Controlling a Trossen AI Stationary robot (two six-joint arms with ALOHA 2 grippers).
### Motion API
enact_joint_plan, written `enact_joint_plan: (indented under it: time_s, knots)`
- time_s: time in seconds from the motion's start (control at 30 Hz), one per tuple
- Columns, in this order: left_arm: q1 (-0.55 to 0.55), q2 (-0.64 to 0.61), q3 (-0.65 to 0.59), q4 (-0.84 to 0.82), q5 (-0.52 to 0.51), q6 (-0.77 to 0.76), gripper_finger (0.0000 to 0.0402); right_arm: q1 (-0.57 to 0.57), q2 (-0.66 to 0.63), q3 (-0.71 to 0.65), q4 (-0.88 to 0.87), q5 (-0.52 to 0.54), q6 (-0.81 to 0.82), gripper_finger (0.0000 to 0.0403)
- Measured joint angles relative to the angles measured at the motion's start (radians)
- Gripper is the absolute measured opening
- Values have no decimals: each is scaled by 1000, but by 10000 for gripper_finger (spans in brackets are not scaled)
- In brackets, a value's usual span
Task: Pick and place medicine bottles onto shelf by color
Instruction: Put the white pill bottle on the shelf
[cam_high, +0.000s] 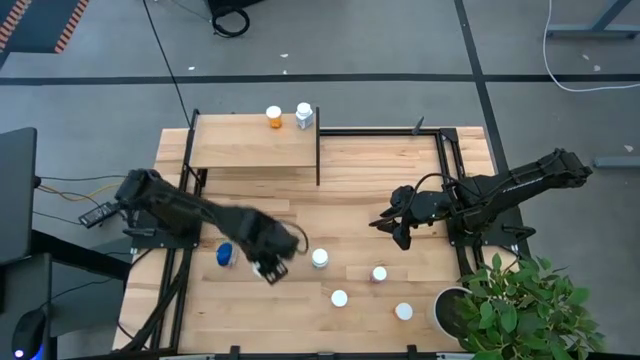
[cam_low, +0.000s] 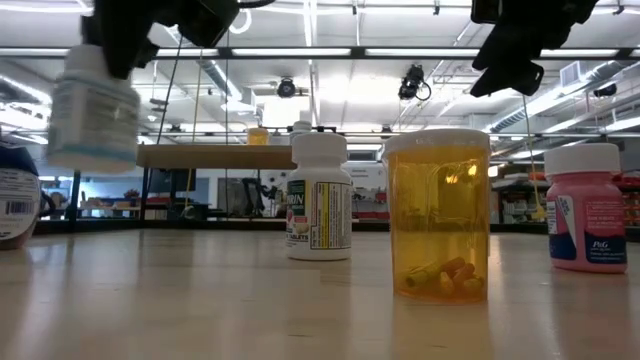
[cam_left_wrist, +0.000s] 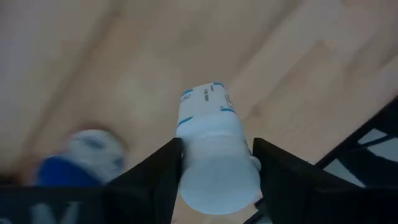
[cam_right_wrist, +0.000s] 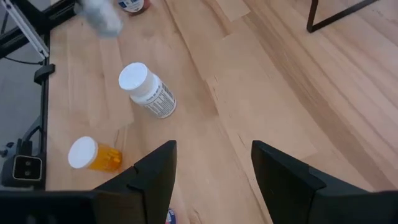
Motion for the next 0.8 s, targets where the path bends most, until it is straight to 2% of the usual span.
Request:
enact_joint_plan:
  time_s: [0.1,0.23,0.37,0.5,0.67,0.8]
  knots:
    - [102,-64,0,-85,-21,83,198,0,0,0,0,0,-27,216]
    - [273,-151,2,-173,-23,202,178,0,0,0,0,0,-38,216]
    - [468,-189,81,-282,-67,371,174,0,0,0,0,0,-45,216]
    - [670,-169,237,-388,-136,579,187,0,0,0,0,23,-24,216]
    - [885,-97,422,-392,-168,810,182,-1,0,0,1,62,-17,216]
    - [1012,-2,533,-390,-181,963,178,-1,0,0,1,72,38,216]
